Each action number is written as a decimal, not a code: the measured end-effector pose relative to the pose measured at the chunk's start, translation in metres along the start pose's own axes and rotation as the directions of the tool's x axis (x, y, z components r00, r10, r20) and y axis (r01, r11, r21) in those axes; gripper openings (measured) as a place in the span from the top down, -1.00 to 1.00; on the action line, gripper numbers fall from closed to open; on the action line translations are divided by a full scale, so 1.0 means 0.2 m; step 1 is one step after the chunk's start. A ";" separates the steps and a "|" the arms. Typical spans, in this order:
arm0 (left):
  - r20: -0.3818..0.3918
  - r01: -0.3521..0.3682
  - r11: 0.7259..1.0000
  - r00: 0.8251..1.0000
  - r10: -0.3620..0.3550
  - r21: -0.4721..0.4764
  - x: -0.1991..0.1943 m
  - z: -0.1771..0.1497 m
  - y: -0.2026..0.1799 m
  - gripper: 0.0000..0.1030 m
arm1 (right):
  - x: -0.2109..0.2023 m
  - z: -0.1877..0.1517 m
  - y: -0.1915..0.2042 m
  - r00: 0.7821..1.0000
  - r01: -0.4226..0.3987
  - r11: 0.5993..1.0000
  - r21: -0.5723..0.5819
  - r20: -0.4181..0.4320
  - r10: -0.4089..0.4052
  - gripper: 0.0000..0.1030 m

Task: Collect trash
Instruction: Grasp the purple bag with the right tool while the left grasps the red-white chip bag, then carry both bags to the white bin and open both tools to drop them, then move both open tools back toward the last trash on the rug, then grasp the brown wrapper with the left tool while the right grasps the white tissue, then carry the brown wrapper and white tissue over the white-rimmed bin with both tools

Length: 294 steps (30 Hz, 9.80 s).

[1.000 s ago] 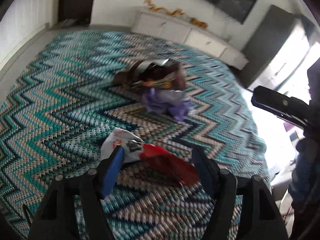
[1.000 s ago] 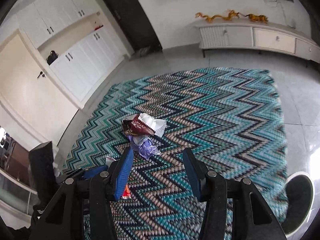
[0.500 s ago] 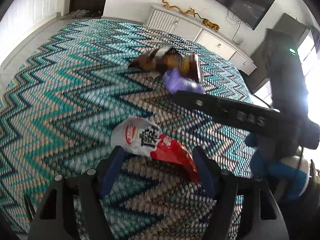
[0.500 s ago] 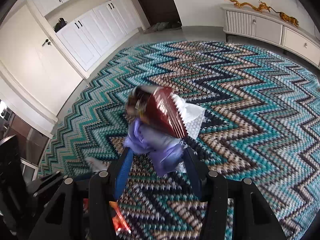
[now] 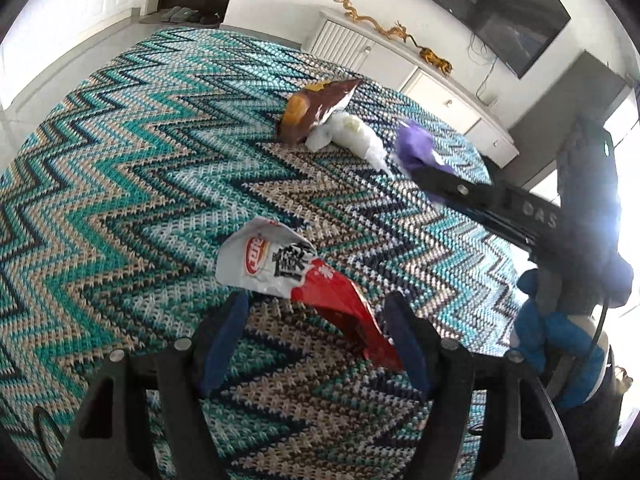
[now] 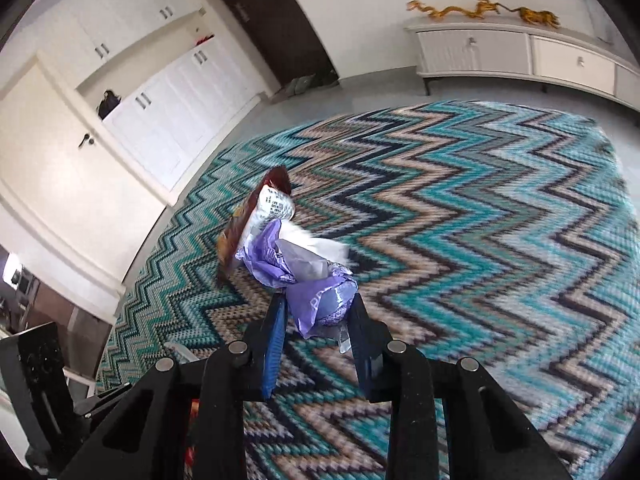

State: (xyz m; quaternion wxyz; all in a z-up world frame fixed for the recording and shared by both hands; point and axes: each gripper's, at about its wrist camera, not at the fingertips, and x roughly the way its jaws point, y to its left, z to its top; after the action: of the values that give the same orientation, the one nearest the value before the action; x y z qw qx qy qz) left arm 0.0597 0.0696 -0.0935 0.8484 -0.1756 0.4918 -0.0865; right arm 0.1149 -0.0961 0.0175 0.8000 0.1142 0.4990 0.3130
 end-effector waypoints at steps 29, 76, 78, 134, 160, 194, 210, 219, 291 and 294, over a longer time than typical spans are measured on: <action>0.075 -0.004 1.000 0.997 0.004 0.009 -0.17 0.02 -0.10 0.56 | -0.81 -0.41 -0.10 0.972 0.013 0.995 0.100 0.231 -0.036 0.44; -0.212 0.250 0.644 0.968 -0.137 0.723 0.47 -0.25 -2.20 0.51 | -1.42 -0.98 -1.31 0.884 0.204 0.776 0.597 0.227 -0.408 0.40; -0.251 0.263 0.632 0.962 -0.110 0.729 0.62 -0.28 -2.25 0.51 | -1.36 -1.00 -1.41 0.895 0.213 0.755 0.620 0.186 -0.405 0.40; 0.421 -0.150 0.631 0.855 -0.303 0.761 -0.68 -0.40 -1.73 0.01 | -1.92 -0.93 -0.30 0.648 0.439 0.790 0.428 0.458 -0.608 -0.18; 0.774 -0.368 0.791 0.600 -0.200 0.489 -1.55 0.16 -1.20 -0.17 | -2.19 -0.61 0.51 0.585 0.376 0.915 0.146 0.728 -0.357 -0.72; 0.098 -0.134 0.877 0.990 0.100 0.462 0.35 0.82 -0.24 -0.17 | -0.77 0.12 -0.13 0.928 0.264 0.963 -0.049 0.285 -0.240 -1.00; 0.087 -0.015 0.954 0.996 -0.012 0.298 0.50 0.89 0.19 0.14 | 0.23 0.19 -0.03 0.988 0.137 0.924 -0.358 -0.016 -0.153 -0.46; 0.110 -0.013 0.950 0.994 -0.022 0.312 0.49 0.84 0.18 0.39 | 0.45 0.19 -0.05 0.982 0.141 0.911 -0.387 -0.063 -0.178 0.53; 0.149 0.048 0.589 0.948 -0.282 0.807 -0.21 -0.32 -2.00 0.58 | -1.78 -0.88 -0.70 0.781 0.258 0.898 0.357 0.469 -0.411 0.85; 0.120 0.054 0.568 0.957 -0.264 0.821 -0.12 -0.37 -2.06 0.58 | -1.75 -0.89 -0.79 0.791 0.246 0.888 0.389 0.448 -0.416 0.85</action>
State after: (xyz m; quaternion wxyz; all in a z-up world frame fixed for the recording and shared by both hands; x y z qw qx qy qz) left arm -0.0054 -0.3188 0.0506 0.8739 0.1779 0.2784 -0.3565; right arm -0.0863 -0.4579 0.1096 0.9189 0.2282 0.3191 0.0410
